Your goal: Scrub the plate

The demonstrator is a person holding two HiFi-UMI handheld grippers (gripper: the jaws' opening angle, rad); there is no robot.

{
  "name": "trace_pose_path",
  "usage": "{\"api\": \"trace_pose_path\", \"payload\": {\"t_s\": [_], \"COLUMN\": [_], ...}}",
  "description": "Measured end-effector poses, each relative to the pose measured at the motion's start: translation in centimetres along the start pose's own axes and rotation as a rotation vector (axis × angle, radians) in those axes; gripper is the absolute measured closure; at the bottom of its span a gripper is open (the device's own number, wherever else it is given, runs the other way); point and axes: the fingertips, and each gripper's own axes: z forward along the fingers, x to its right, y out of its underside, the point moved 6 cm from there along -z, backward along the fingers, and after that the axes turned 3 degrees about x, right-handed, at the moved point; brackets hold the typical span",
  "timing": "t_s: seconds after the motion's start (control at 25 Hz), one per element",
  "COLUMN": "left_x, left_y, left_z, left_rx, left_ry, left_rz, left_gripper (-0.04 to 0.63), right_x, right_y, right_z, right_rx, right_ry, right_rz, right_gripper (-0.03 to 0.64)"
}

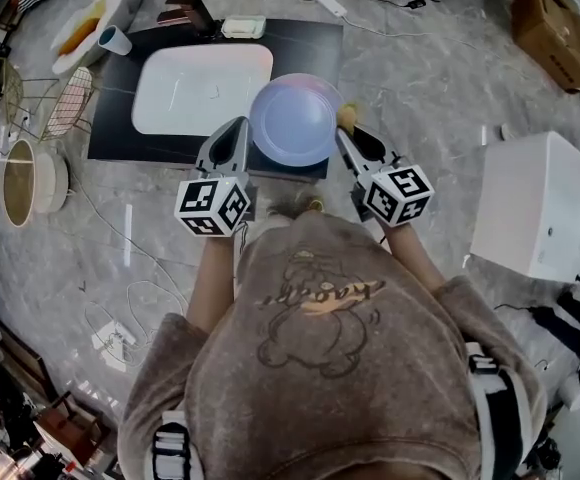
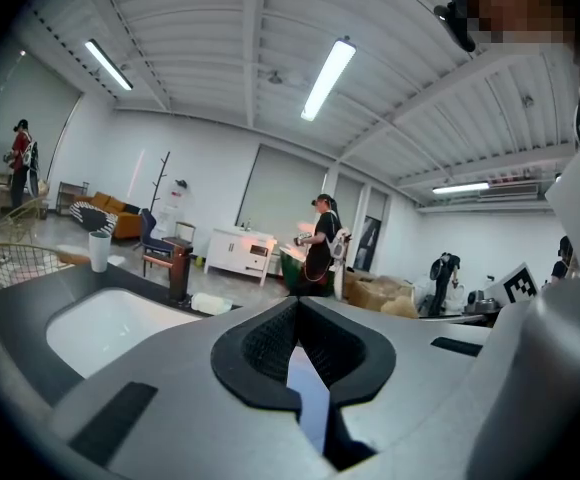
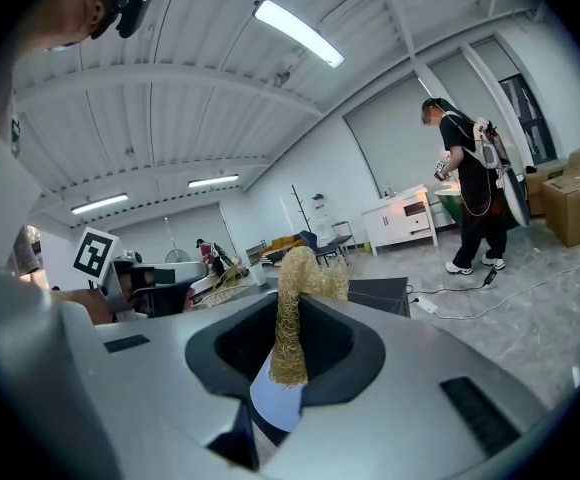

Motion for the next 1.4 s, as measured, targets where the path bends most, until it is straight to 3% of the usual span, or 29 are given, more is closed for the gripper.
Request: {"api": "trace_pose_path", "payload": {"t_s": [0.52, 0.84, 1.4], "left_x": [-2.0, -4.2, -9.6], "left_y": [-0.6, 1.0, 10.6], "left_z": [2.6, 5.3, 12.0], "left_rx": [-0.015, -0.079, -0.387], "left_ry": [0.065, 0.099, 0.102], "left_rz": [0.063, 0.022, 0.022], "left_gripper": [0.567, 0.338, 0.331], "right_x": [1.1, 1.3, 2.8], "right_y": [-0.9, -0.7, -0.2], "right_z": [1.1, 1.8, 2.4], "right_rx": [0.038, 0.041, 0.014], "right_ry": [0.110, 0.146, 0.198], "right_rz": [0.026, 0.029, 0.036], "right_gripper": [0.558, 0.558, 0.558]}}
